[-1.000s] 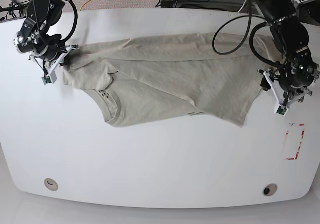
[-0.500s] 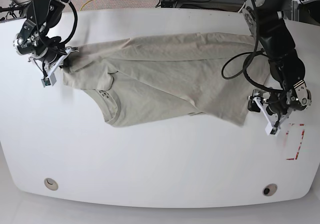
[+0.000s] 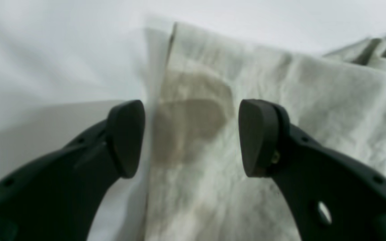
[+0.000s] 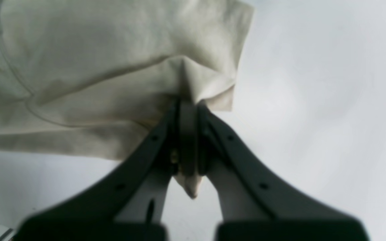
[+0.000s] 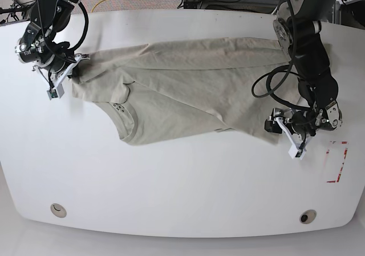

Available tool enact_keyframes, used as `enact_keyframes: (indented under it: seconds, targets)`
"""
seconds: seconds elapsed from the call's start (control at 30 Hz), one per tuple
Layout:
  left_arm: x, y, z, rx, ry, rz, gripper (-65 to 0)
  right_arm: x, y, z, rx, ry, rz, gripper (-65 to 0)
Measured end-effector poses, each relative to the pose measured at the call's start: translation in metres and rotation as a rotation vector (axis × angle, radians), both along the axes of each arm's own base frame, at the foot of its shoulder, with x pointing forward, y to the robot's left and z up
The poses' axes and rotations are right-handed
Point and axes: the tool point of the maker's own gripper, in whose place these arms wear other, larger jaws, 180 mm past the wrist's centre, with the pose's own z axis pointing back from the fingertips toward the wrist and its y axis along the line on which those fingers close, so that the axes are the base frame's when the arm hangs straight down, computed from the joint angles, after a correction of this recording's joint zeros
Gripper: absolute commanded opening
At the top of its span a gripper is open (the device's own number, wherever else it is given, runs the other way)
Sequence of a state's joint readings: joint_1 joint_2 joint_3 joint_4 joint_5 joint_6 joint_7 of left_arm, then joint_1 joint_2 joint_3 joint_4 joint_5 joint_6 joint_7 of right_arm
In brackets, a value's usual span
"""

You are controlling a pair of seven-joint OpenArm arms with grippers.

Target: Fold the T-shirt properly

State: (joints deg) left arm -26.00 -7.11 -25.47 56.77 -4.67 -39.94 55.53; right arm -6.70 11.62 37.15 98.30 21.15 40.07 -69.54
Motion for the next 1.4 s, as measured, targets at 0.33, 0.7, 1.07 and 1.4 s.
enact_keyframes:
  seconds: [0.33,0.7,1.07,1.4]
  targets:
    - [-0.001,-0.013,-0.004,-0.023,0.003,-0.009,-57.2,0.006,0.0,0.004,0.001,-0.017,-0.001,-65.0]
    - [-0.002,-0.021,-0.006,0.004,0.016,-0.053,-65.0,0.013,0.0,0.008,0.002,-0.033,0.0,-65.0]
    - [0.009,0.015,0.062,0.176,-0.096,-0.021,-65.0,0.033,-0.002,0.023,-0.006,-0.086,0.002,-65.0]
    - [0.012,0.037,0.147,0.348,-0.277,0.026,-65.0,0.084,0.0,0.064,-0.026,-0.211,0.029,-65.0]
